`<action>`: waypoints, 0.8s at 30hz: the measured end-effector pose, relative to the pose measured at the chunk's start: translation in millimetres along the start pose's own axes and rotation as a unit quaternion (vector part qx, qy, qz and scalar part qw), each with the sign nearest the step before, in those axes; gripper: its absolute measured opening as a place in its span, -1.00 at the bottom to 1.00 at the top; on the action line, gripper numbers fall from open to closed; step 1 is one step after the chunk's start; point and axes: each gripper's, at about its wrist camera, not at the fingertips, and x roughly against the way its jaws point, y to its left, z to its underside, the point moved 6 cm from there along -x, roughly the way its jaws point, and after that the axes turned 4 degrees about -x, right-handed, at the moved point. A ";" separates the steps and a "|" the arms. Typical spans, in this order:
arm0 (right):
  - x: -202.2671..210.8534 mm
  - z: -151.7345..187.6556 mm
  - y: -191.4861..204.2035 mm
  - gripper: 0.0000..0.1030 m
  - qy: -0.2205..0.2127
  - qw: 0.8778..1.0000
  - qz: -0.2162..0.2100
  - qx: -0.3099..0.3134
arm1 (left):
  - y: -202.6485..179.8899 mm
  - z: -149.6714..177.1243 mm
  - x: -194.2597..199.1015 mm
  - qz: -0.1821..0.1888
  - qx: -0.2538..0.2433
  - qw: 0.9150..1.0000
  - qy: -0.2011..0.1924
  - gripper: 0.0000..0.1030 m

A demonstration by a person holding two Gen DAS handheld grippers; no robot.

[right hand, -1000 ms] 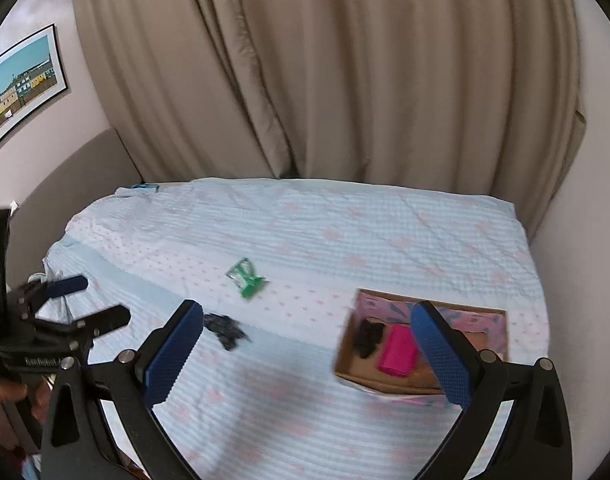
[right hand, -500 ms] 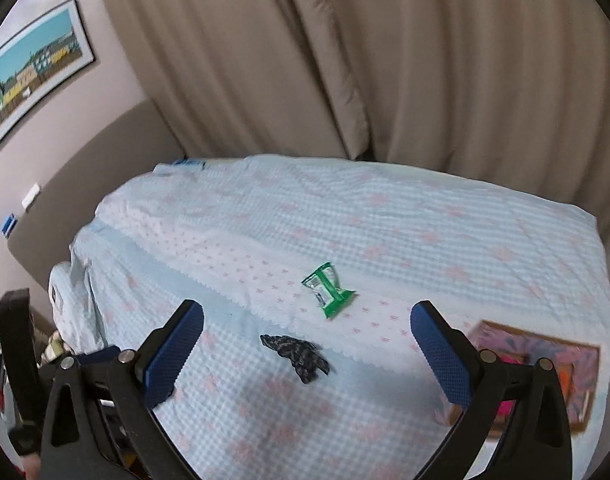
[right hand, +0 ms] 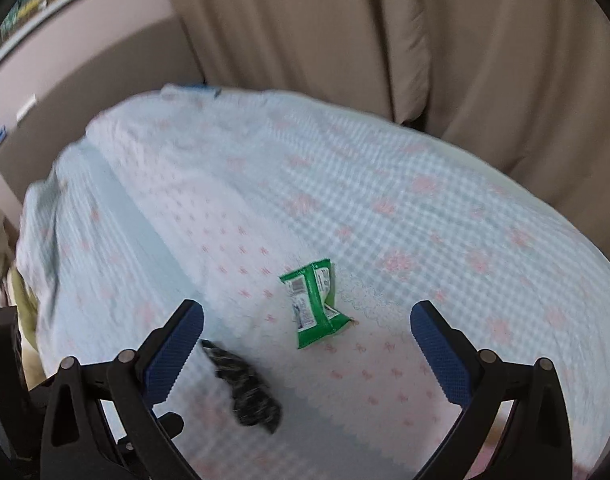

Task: Organize soft objects
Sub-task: 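Lift both tools from the box back toward the green packet and scarf, then grasp the green wet-wipe packet with the right tool while the left tool grasps the black scarf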

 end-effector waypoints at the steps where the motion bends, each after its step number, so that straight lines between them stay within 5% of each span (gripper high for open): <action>1: -13.4 0.8 -3.4 1.00 0.010 1.000 -0.006 0.002 | -1.5 -0.2 -10.8 -0.003 0.005 1.000 0.002 0.98; 15: -175.0 15.1 -5.1 1.00 0.121 0.987 -0.055 0.089 | 0.0 14.5 -127.2 -0.050 0.039 0.997 0.033 0.64; 24: -219.7 30.8 1.7 0.51 0.164 0.979 -0.042 0.116 | 2.9 12.3 -142.9 -0.051 0.041 0.997 0.042 0.39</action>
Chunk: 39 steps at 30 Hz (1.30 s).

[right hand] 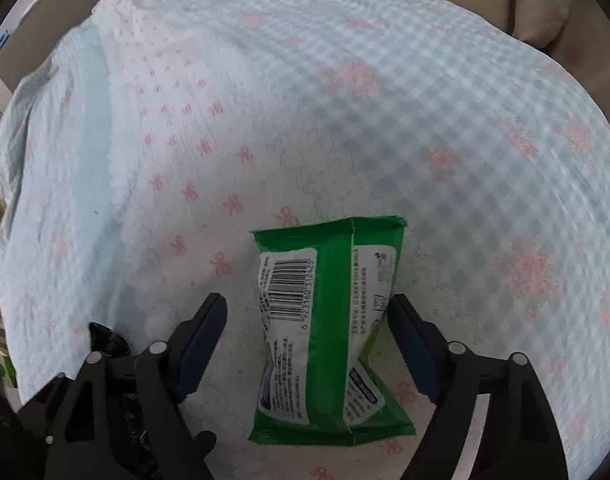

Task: Organize soft objects
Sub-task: 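Grasp the green wet-wipe packet with the right tool while the left tool grasps the black scarf, then carry the green packet and black scarf into the box and release both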

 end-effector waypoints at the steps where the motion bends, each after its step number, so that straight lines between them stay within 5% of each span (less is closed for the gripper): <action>1: -2.2 0.3 -0.3 0.50 0.000 1.000 0.012 0.002 | 3.4 -3.1 0.0 0.002 0.001 1.000 0.001 0.36; 3: -5.1 1.6 0.6 0.48 -0.003 1.000 0.028 0.006 | 8.2 -2.9 2.2 0.005 0.007 1.000 0.002 0.18; 6: -7.7 2.6 1.3 0.17 -0.006 0.998 0.054 0.010 | 16.3 -3.1 4.8 0.017 0.017 1.000 0.004 0.01; 14: 2.9 5.0 0.6 -0.34 -0.022 0.997 0.073 -0.010 | 30.5 1.7 13.6 0.044 0.028 0.999 0.002 -0.18; 28: 79.0 28.1 10.7 -0.36 -0.074 0.992 0.068 -0.072 | 40.4 9.5 65.4 0.062 0.001 0.998 -0.019 -0.21; 39: 221.7 87.4 5.4 -0.36 -0.137 0.969 0.086 -0.187 | -10.2 -9.9 188.3 0.111 -0.100 0.986 -0.070 -0.21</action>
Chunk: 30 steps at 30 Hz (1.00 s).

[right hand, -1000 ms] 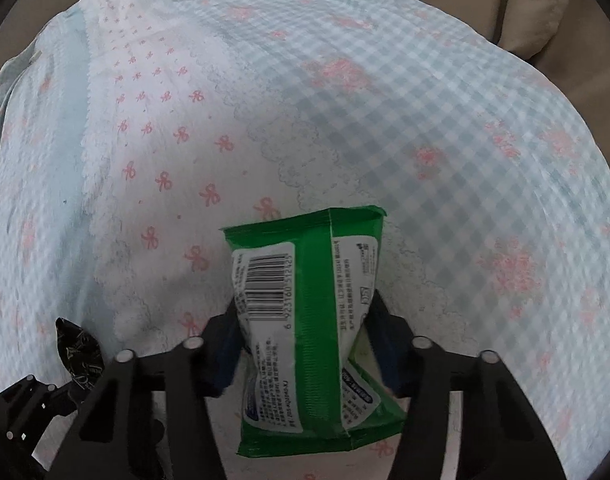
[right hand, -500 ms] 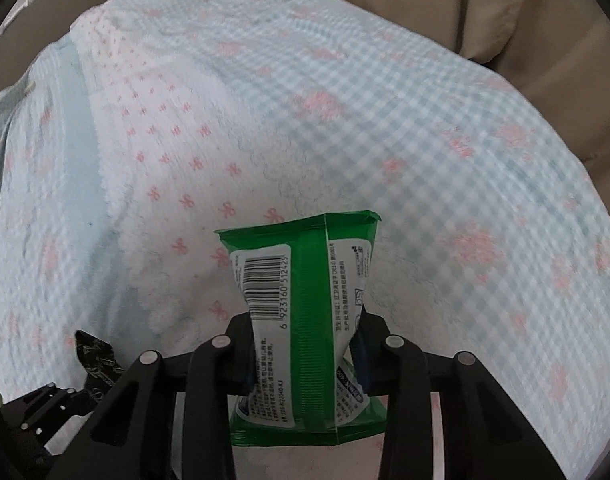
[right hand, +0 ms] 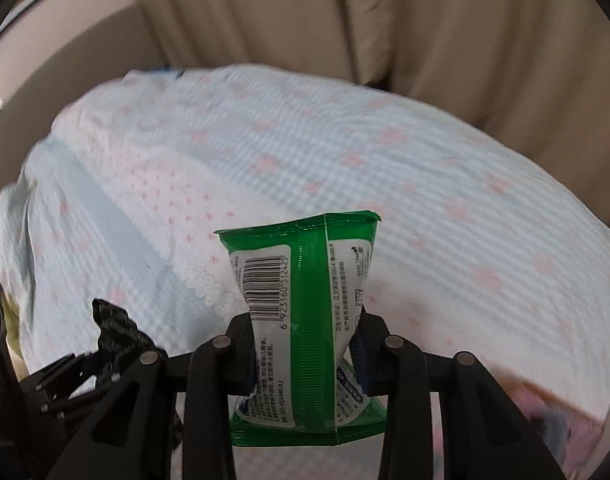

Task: Organize soft objects
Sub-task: 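Carry the green packet and black scarf into the box and release both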

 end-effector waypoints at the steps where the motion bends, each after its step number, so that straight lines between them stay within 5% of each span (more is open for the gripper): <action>1: 16.7 1.5 -5.3 -0.36 -0.006 1.000 0.006 -0.014 | -9.5 -2.8 4.8 0.008 -0.013 1.000 0.000 -0.21; 9: 137.7 27.4 -62.7 -0.36 -0.069 0.984 0.054 -0.156 | -109.1 -21.5 63.9 0.070 -0.164 0.984 -0.023 -0.21; 15: 195.3 65.3 -115.6 -0.36 -0.093 0.969 0.082 -0.215 | -183.9 -11.9 91.4 0.099 -0.214 0.971 -0.036 -0.21; 23: 244.8 120.4 -197.7 -0.36 -0.082 0.960 0.104 -0.247 | -287.4 42.6 93.2 0.135 -0.249 0.959 -0.008 -0.21; 30: 242.7 160.5 -275.2 -0.36 -0.046 0.959 0.103 -0.259 | -352.6 110.5 39.2 0.122 -0.286 0.949 0.048 -0.21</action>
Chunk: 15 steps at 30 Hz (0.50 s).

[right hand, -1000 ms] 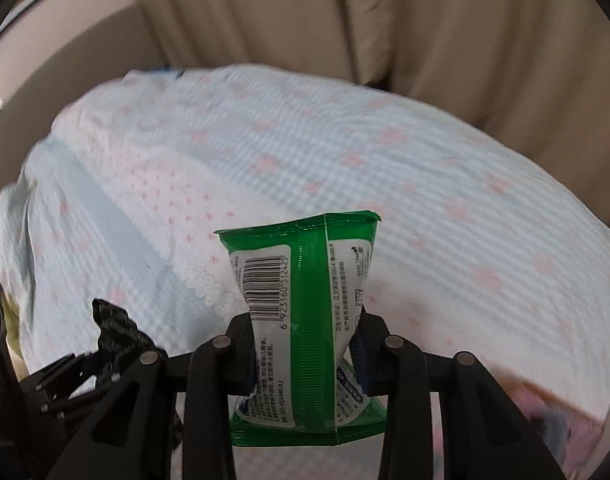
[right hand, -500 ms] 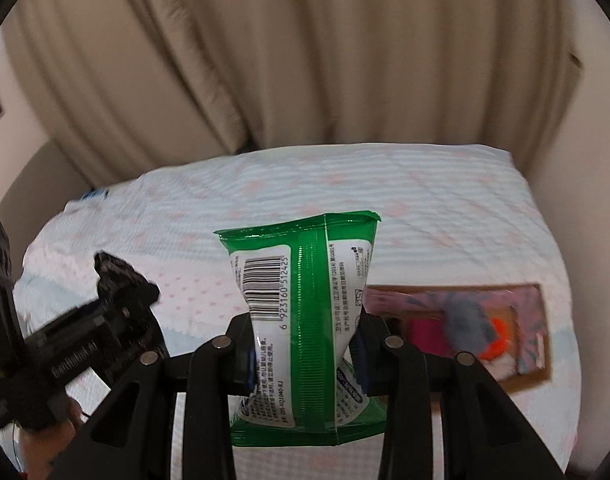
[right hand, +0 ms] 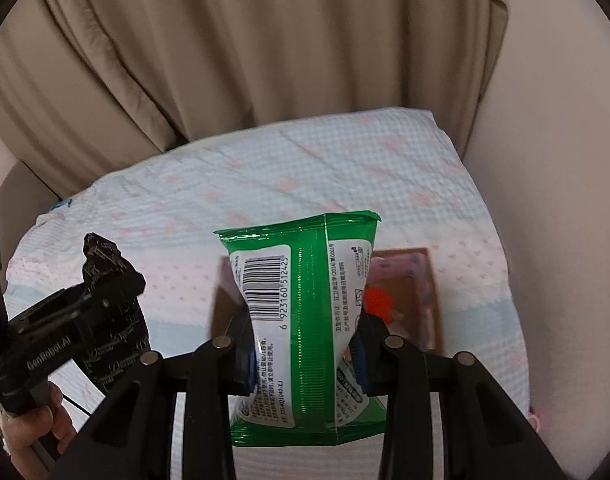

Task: Organize soft objects
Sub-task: 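Carry the green packet and black scarf into the box and release both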

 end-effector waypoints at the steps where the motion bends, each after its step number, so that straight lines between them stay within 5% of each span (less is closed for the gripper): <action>1: -5.7 -1.5 -12.6 -0.36 0.007 1.000 -0.001 -0.002 | -4.1 2.7 -10.4 0.000 -0.001 1.000 0.010 -0.21; 15: -123.3 7.5 -96.1 -0.36 0.109 0.992 -0.028 -0.064 | -16.3 29.8 -166.4 -0.040 -0.054 0.984 0.163 -0.21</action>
